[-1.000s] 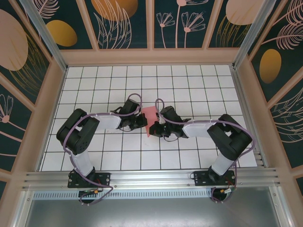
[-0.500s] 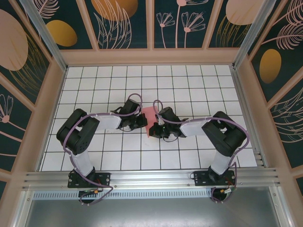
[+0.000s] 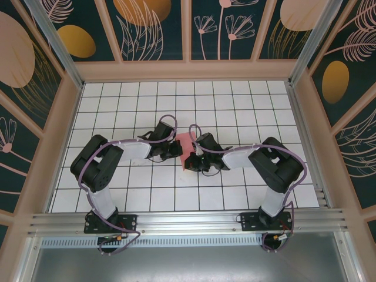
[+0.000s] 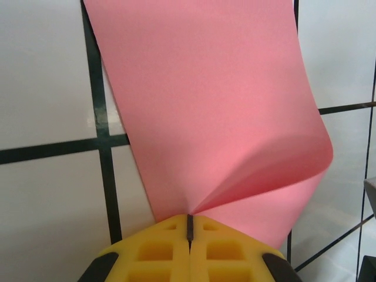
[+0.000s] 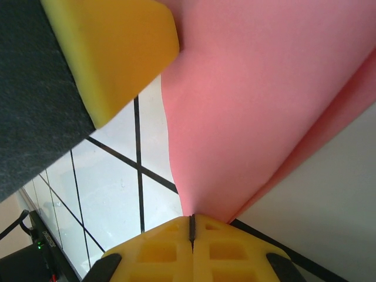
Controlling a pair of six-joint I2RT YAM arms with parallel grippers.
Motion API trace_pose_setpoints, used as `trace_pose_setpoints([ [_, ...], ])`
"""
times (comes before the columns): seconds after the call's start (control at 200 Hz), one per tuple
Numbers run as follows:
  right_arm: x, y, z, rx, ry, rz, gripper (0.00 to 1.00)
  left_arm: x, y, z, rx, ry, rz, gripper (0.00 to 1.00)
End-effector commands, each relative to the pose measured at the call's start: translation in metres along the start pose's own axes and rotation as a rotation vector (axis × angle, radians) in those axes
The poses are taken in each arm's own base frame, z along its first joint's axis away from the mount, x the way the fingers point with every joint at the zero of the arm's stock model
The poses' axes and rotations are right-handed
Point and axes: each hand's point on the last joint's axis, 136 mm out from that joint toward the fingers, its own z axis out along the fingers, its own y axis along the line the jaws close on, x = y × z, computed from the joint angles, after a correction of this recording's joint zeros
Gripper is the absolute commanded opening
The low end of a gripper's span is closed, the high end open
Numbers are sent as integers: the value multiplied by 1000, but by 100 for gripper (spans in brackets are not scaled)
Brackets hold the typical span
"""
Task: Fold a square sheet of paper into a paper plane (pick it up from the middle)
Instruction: Third fold the triangle at the center of the table.
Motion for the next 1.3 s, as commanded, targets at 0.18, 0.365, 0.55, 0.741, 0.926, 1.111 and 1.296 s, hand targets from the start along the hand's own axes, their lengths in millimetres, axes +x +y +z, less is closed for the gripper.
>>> trace_pose_setpoints([
  [0.18,2,-13,5,73,12,2,0,-11,-22,-12,68,-31,48,10],
  [0.365,2,-16,7,87,13,20,0,-1,-27,-20,120,-28,37,11],
  [0.55,2,-19,8,97,16,38,0,9,-30,-23,152,-10,41,11],
  [0.741,2,-21,7,104,15,54,0,15,-31,-19,158,3,48,10],
  [0.926,1,-21,7,104,15,64,0,21,-18,-8,125,29,35,8],
  [1.111,-2,-13,4,76,-1,54,0,25,-9,0,92,44,26,5],
  [1.296,-10,7,-5,8,-33,26,0,25,-4,4,69,46,27,4],
])
